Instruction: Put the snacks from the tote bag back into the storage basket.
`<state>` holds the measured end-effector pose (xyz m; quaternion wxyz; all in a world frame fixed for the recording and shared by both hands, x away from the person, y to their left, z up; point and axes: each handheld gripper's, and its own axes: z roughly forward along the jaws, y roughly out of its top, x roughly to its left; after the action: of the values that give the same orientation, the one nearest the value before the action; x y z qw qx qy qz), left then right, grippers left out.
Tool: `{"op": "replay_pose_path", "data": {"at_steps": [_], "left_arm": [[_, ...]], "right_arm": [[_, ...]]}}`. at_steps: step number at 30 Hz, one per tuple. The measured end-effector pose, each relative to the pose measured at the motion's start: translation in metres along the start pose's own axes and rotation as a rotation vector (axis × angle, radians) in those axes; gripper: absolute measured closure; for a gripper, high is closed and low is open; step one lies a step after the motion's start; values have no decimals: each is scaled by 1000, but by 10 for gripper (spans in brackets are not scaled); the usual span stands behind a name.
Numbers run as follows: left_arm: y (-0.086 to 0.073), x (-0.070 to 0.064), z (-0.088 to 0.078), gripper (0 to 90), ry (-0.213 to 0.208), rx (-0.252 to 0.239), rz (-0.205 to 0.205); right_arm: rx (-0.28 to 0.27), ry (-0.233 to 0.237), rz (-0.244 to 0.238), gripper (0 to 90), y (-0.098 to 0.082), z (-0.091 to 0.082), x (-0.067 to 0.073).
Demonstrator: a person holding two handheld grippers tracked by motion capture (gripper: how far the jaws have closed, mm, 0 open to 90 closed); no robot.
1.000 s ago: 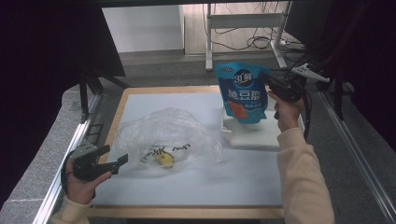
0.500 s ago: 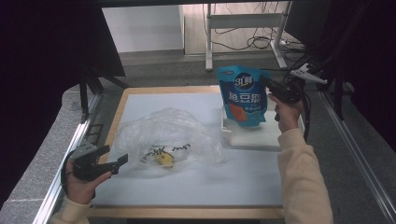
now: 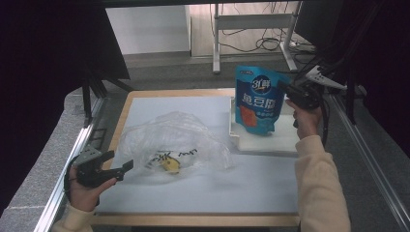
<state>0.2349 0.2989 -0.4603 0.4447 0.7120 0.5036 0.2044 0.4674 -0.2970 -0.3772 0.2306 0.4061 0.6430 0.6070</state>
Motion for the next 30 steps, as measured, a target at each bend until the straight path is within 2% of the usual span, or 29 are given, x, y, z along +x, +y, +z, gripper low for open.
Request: {"op": "replay_pose_path", "data": {"at_steps": [5, 10, 14, 18, 30], "left_arm": [[0, 0, 1, 145, -2, 4, 2], [0, -1, 1, 145, -3, 4, 3], [0, -1, 0, 145, -3, 2, 4], [1, -1, 0, 146, -4, 0, 5], [0, -1, 2, 145, -5, 4, 4]], "right_arm": [[5, -11, 4, 812, -1, -5, -4], [17, -7, -3, 759, 0, -8, -2], [30, -28, -28, 685, 1, -10, 6], [12, -53, -29, 608, 0, -13, 9], [67, -105, -59, 453, -16, -28, 14]]}}
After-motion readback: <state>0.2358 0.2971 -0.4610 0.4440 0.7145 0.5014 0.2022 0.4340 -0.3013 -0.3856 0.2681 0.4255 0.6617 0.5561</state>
